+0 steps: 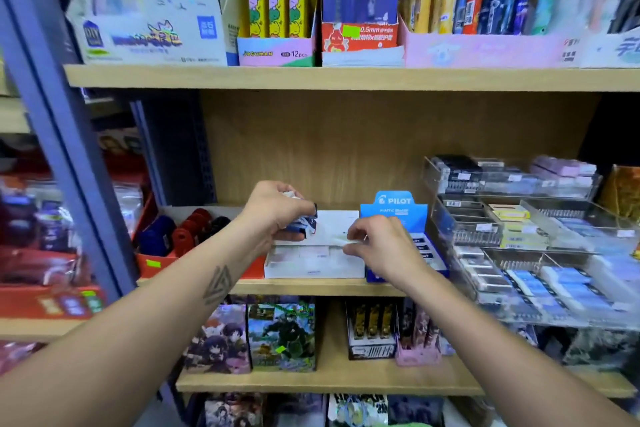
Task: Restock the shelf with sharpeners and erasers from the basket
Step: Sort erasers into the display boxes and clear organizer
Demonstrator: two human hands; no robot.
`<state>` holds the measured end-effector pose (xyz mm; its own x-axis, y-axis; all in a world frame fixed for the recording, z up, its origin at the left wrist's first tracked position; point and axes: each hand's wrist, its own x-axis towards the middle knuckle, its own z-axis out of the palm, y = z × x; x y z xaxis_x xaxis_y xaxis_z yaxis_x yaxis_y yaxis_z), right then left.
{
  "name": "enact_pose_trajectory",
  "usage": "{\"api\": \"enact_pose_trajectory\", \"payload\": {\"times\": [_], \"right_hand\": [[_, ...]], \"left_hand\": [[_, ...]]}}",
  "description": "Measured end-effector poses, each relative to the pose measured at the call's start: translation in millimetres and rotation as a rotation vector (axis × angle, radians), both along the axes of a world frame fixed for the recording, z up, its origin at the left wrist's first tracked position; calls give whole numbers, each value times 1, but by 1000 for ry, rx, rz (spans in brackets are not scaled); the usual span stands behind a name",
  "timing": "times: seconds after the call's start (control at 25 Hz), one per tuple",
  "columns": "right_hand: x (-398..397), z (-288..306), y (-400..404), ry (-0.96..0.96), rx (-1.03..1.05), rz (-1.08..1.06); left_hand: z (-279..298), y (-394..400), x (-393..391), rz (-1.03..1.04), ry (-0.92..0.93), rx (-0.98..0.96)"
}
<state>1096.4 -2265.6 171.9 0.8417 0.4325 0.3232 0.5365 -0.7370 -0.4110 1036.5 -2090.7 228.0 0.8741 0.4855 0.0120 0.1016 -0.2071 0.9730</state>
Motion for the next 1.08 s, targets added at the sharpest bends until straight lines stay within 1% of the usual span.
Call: {"api": "enact_pose_trajectory", "payload": {"times": [0.12,0.2,0.32,0.4,0.52,0.64,0.68,0.72,0.76,0.8,0.84,0.88,0.96,1.08], "right_hand": [[9,0,17,38,-140,87],[9,-1,26,74,-196,150],[9,-3,42,98,-179,189],[11,-5,52,101,-156,160],[14,-14,60,100,-184,115],[15,-14,51,191,-166,140],[14,-10,46,196,-134,130],[14,-4,40,206,-39,106],[12,3,33,252,131,95],[8,9,26,340,333,136],[3,15,21,432,497,225],[-1,19,15,471,579,308],[-4,24,6,414,563,362],[6,26,-8,323,542,232]], "left_hand": [[-2,9,6,20,19,88],[-6,12,7,-3,48,72],[-13,14,5,-40,42,-20],[-14,17,3,-44,26,-60],[-15,22,-1,-54,15,-118],[-16,26,-4,-90,12,-174],[-18,27,-3,-103,18,-194],[-18,28,-3,-117,28,-212],[-19,28,-3,-135,45,-224],[-19,27,-2,-158,64,-234],[-20,25,-1,-186,82,-248],[-19,21,0,-218,96,-267],[-18,11,2,-287,116,-312],[-17,-3,6,-353,142,-421]]}}
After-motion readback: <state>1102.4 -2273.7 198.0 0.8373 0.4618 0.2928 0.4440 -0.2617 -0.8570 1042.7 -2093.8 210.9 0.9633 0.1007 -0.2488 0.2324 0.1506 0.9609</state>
